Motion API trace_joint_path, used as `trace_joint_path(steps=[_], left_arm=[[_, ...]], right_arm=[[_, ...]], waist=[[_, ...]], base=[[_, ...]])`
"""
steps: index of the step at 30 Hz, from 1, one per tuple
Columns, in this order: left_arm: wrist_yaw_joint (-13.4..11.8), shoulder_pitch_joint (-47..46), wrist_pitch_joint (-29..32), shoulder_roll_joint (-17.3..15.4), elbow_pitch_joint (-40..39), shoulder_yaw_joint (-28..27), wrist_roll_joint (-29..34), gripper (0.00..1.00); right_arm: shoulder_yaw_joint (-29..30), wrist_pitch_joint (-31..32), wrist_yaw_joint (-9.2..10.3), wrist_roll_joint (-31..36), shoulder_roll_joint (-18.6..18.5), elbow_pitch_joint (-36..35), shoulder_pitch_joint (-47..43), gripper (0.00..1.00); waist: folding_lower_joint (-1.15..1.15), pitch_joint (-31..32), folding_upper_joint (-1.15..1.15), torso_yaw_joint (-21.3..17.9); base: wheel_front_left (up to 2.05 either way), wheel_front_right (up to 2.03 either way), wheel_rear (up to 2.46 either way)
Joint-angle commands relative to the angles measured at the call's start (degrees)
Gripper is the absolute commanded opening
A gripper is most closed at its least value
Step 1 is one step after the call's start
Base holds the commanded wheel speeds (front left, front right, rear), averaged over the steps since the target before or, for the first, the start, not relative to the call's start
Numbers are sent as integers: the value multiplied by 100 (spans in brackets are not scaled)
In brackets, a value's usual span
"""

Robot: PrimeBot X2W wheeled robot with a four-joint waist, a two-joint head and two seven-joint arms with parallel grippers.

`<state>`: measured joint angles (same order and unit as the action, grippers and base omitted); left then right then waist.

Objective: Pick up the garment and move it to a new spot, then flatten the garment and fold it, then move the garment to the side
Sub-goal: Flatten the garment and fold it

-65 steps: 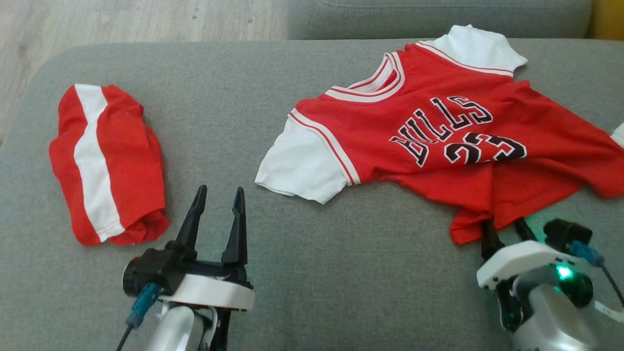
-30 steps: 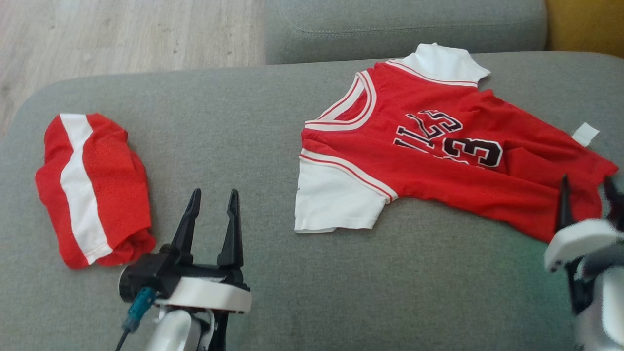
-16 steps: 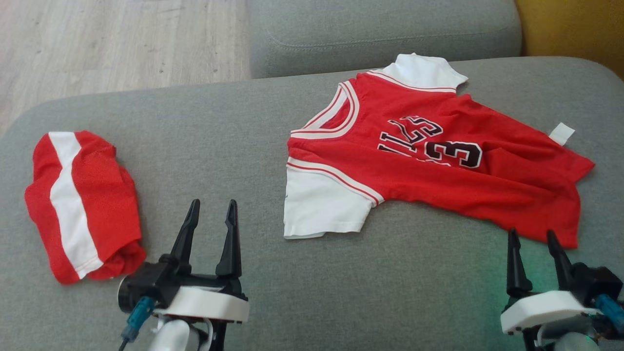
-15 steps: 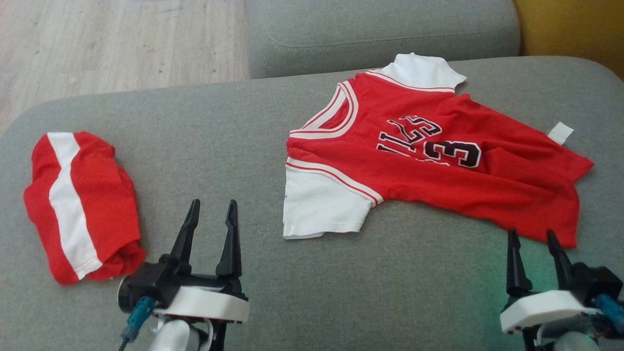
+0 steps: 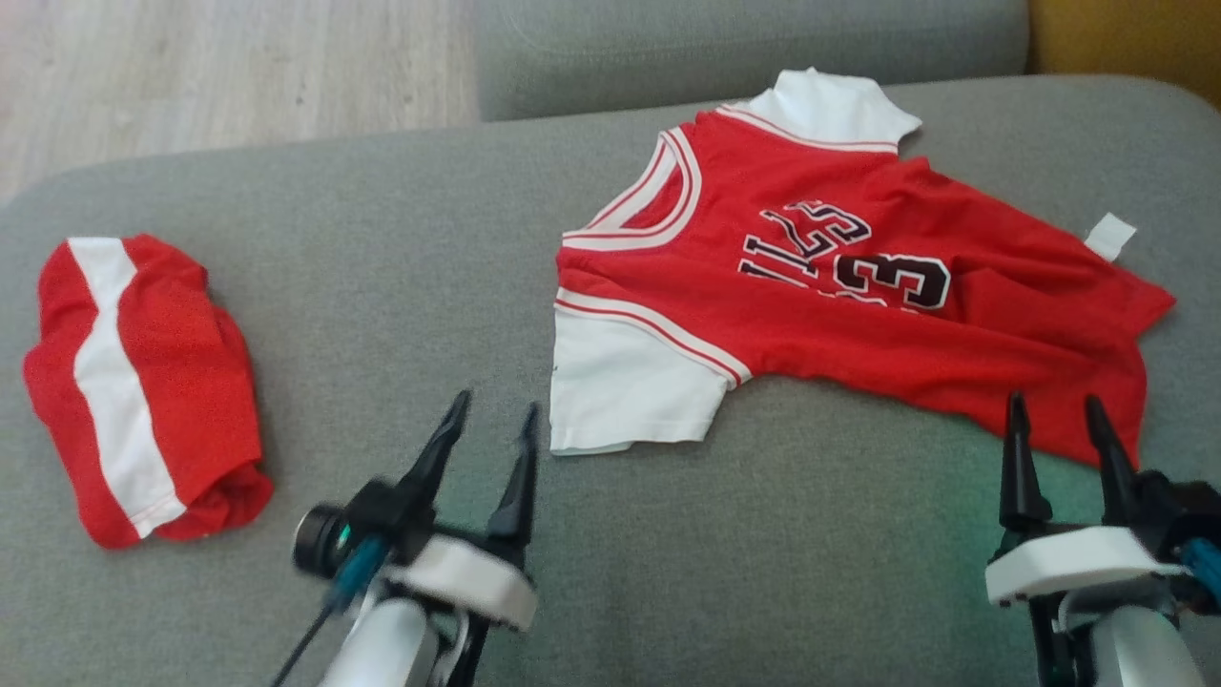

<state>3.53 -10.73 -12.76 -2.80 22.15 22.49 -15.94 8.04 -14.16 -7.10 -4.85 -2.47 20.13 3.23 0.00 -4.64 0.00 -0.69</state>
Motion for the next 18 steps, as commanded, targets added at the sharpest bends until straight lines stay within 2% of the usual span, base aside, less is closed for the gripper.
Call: trace_joint_path(steps=[1,10,18], left_arm=[[-18,-394,42,-8,-104,-123,35,100],[-391,-1231,1172,-8,1072,418,-160,100],[-544,-1434,1612,-8,1585,731,-369,100]], right_arm=[[-118,-62,-39,51,-42,-206,215,100],[-175,-70,-39,-6,-42,-178,387,100],[-173,-79,-39,-52,-41,-124,454,100]], waist=[[0,-78,0,-33],[0,-355,0,-251],[0,-419,0,-365]], base=[[0,0,0],[0,0,0],[0,0,0]])
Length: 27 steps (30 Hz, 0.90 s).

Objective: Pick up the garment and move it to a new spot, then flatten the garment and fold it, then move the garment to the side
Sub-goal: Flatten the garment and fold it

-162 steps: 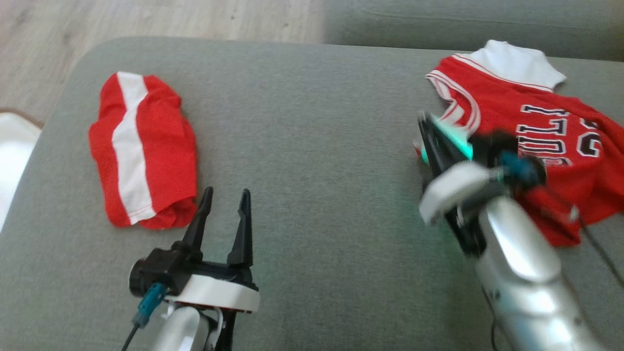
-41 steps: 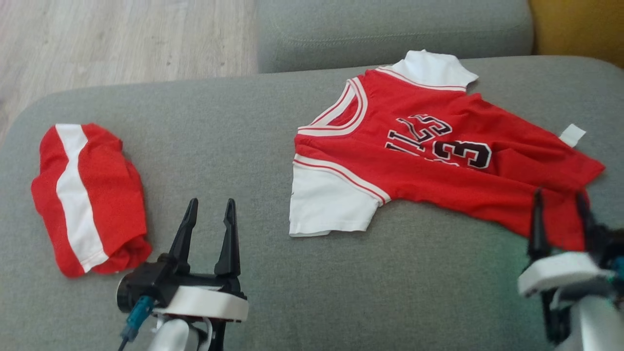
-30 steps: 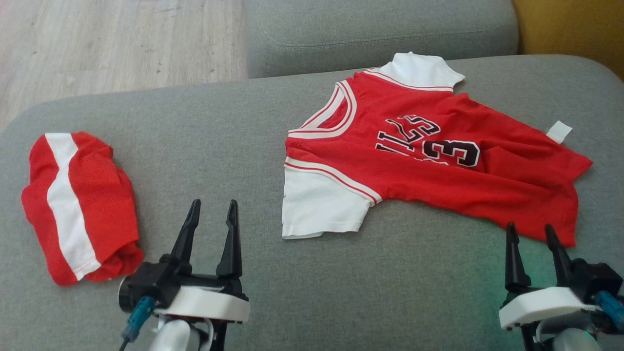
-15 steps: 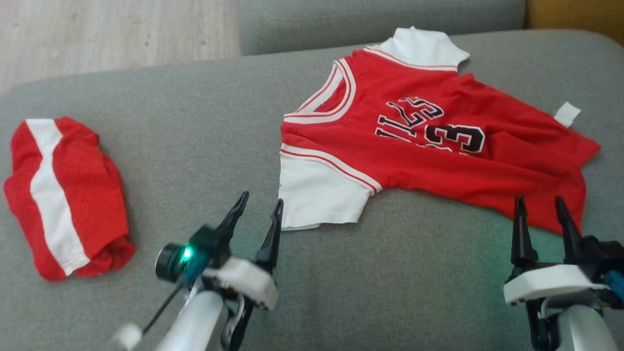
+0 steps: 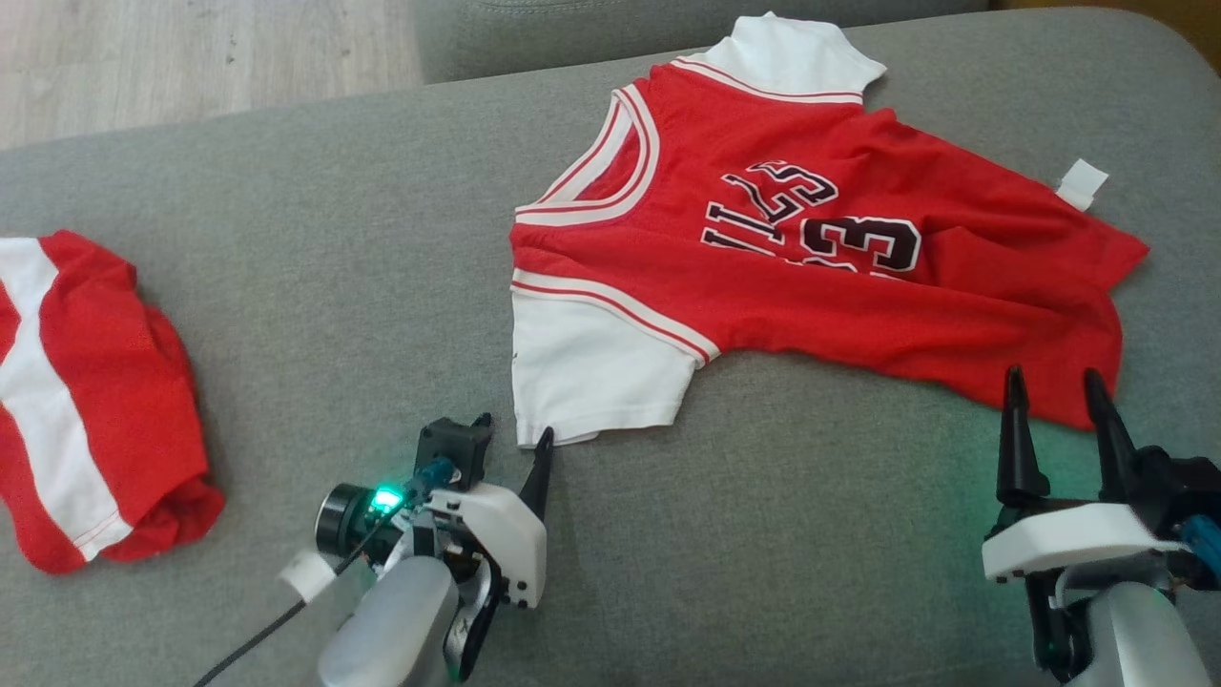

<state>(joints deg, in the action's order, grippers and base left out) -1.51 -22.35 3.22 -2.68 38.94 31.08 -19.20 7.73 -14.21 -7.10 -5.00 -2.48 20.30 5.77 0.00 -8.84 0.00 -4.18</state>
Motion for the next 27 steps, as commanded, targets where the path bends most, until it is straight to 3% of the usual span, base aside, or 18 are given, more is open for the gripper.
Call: trace_joint_path(steps=[1,8,9,10,11,19,27], left_arm=[[-58,-288,48,-20,-47,-102,-52,100],[22,-360,209,-20,159,93,-132,100],[49,-357,237,-20,165,133,-159,80],[62,-353,255,-20,165,166,-186,32],[74,-348,263,-20,160,198,-209,0],[-6,-339,-212,-20,-18,130,-388,0],[-106,-297,-1184,-59,-282,-227,-580,0]], right_arm=[[-147,-74,-39,-46,-40,-133,209,100],[-151,-77,-39,-91,-40,-136,238,100],[-145,-77,-39,-91,-40,-137,238,100],[-141,-77,-39,-90,-40,-135,239,100],[-134,-78,-39,-88,-40,-133,241,100],[-6,-78,-39,-15,-40,-66,239,100],[502,47,-39,132,-40,409,212,100]], waist=[[0,-2,0,-29],[0,-19,0,-98],[0,-18,0,-103],[0,-16,0,-110],[0,-11,0,-116],[0,51,0,-105],[0,189,0,-51]], base=[[0,0,0],[0,0,0],[0,0,0],[0,0,0],[0,0,0],[0,0,0],[0,0,0]])
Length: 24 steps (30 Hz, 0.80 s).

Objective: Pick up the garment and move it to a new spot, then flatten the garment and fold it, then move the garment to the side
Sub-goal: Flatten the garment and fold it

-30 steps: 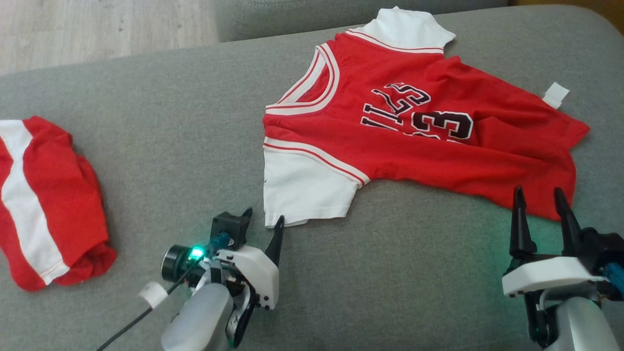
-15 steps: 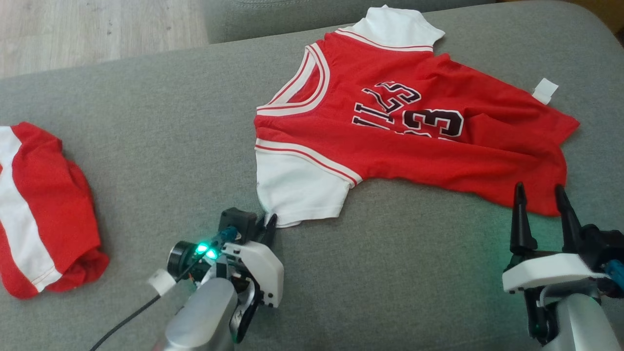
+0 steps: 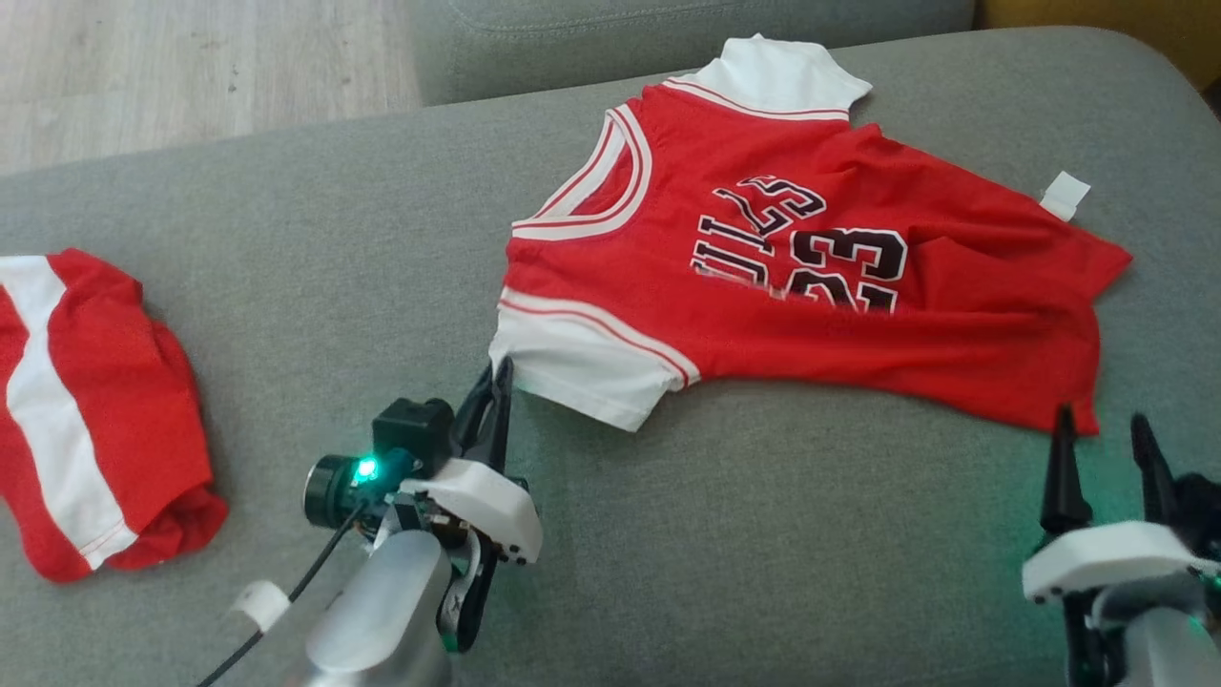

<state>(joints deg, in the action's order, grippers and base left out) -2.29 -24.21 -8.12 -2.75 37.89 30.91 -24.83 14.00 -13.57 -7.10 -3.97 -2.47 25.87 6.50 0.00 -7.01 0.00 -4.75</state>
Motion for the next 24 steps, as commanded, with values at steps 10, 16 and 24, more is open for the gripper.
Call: trace_joint_path(steps=[10,16,24], left_arm=[[3,-74,-441,-77,-289,-250,-70,0],[26,-98,-472,-73,-306,-189,-74,0],[37,-127,-511,-87,-353,-136,-69,0]], right_arm=[[409,171,-39,-328,-41,888,505,100],[577,135,-39,-303,-41,1566,895,100],[805,29,-39,-190,-41,2434,1380,100]], waist=[[0,2,0,79],[0,-49,0,88],[0,-127,0,141]], base=[[0,0,0],[0,0,0],[0,0,0]])
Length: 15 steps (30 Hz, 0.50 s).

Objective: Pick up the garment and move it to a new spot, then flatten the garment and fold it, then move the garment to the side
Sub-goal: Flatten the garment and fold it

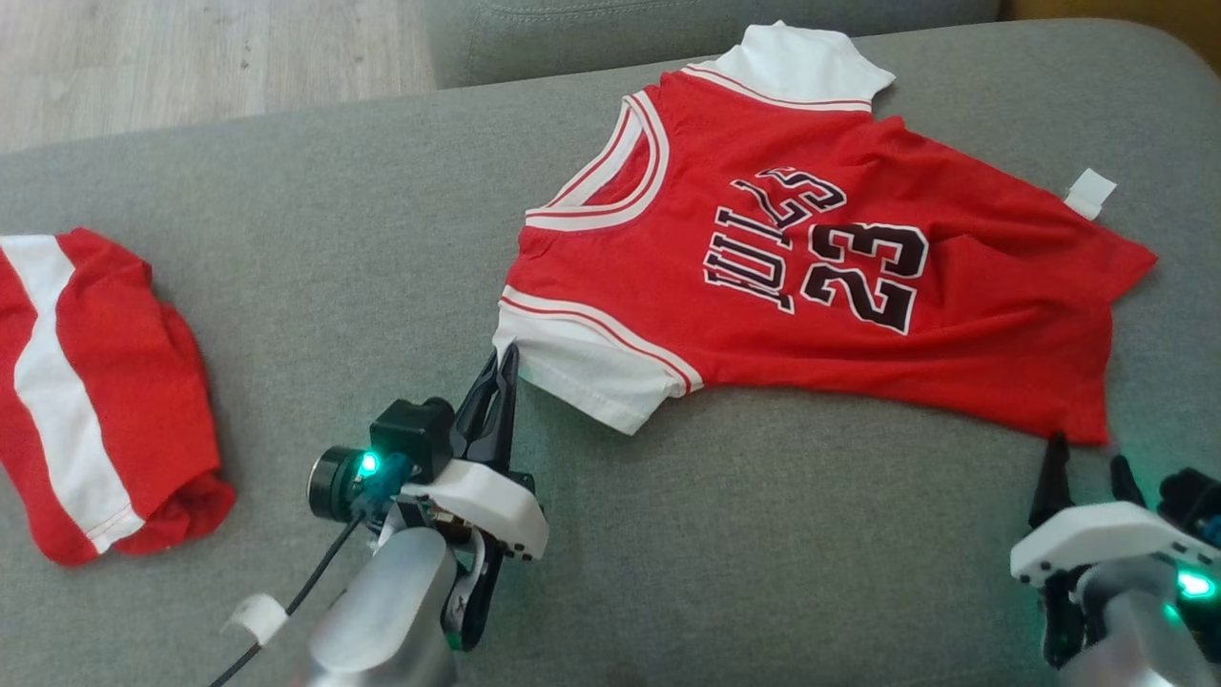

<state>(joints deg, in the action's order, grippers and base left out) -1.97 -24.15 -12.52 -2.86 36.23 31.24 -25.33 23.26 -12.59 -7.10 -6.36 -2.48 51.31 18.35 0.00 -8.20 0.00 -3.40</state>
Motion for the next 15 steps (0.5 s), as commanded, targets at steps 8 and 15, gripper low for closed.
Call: trace_joint_path(steps=[8,15], left_arm=[[11,-188,-85,-109,-232,-130,-28,0],[-11,-179,-107,-137,-206,-146,-66,0]], right_arm=[[8,-193,-39,103,-40,521,576,100],[-85,-235,-39,127,-40,620,712,0]], waist=[[0,-138,0,74],[0,-89,0,69]], base=[[0,0,0],[0,0,0]])
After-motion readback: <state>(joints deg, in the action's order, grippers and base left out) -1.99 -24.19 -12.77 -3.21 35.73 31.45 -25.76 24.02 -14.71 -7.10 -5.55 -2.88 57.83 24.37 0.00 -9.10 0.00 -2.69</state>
